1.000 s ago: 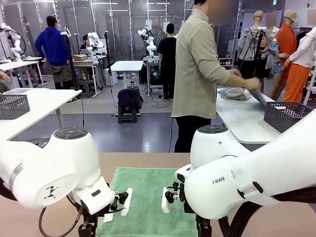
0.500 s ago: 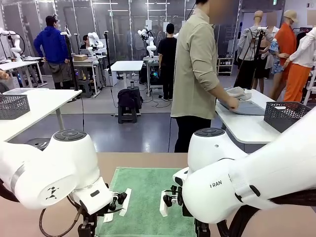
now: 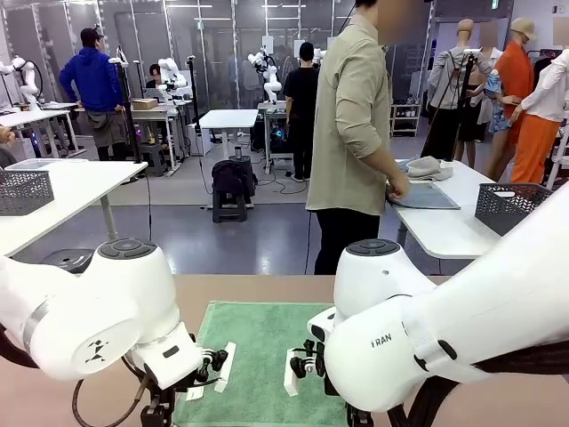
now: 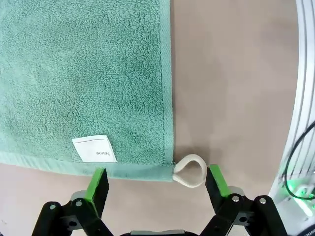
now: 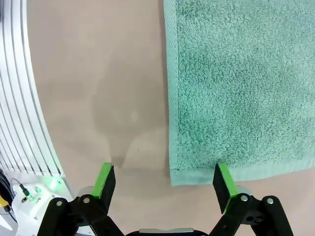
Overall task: Fold the towels and place them in the basket.
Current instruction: When a person lays out a Towel with hook on the table, fold it in half twice.
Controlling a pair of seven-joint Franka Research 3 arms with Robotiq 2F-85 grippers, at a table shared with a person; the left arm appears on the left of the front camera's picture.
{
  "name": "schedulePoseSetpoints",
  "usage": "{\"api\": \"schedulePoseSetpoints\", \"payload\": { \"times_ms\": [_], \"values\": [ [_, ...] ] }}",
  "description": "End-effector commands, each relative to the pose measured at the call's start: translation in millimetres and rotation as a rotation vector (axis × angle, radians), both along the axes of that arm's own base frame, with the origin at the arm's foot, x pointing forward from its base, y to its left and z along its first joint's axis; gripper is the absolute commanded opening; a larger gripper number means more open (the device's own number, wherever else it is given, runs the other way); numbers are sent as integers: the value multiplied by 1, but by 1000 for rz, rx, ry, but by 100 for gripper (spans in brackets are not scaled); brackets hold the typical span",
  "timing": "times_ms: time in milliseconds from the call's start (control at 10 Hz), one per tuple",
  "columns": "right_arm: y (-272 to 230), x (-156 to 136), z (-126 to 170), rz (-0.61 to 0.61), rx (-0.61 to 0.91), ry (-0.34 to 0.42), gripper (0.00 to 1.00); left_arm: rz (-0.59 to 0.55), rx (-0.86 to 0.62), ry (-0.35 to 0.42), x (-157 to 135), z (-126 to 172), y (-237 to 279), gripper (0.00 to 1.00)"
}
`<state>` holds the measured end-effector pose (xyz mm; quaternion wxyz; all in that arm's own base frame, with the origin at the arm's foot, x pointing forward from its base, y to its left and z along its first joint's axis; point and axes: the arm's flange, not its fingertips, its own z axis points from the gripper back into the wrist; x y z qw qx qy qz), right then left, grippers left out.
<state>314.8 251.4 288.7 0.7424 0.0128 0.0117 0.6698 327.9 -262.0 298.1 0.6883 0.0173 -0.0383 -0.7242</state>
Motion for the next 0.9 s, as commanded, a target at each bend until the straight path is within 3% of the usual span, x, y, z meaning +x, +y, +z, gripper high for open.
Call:
{"api": "schedulePoseSetpoints", "payload": {
  "times_ms": [0, 100, 200, 300, 400, 800],
  "values": [
    [-21, -29, -17, 2, -8, -39, 100, -22, -13, -16, -24, -16, 25, 100],
    [-21, -29, -17, 4, -6, -40, 100, -22, -13, -14, -24, -17, 25, 100],
    [-21, -28, -18, 9, -9, -41, 88, -30, -12, -12, -23, -18, 26, 100],
    [-21, -28, -17, 9, -9, -46, 80, -40, -7, -25, -24, -18, 27, 80],
    [-21, -29, -17, 18, -10, -61, 72, -41, -15, -35, -24, -17, 27, 80],
    [-21, -28, -16, 16, -11, -64, 72, -44, -21, -38, -22, -15, 27, 80]
  ]
}}
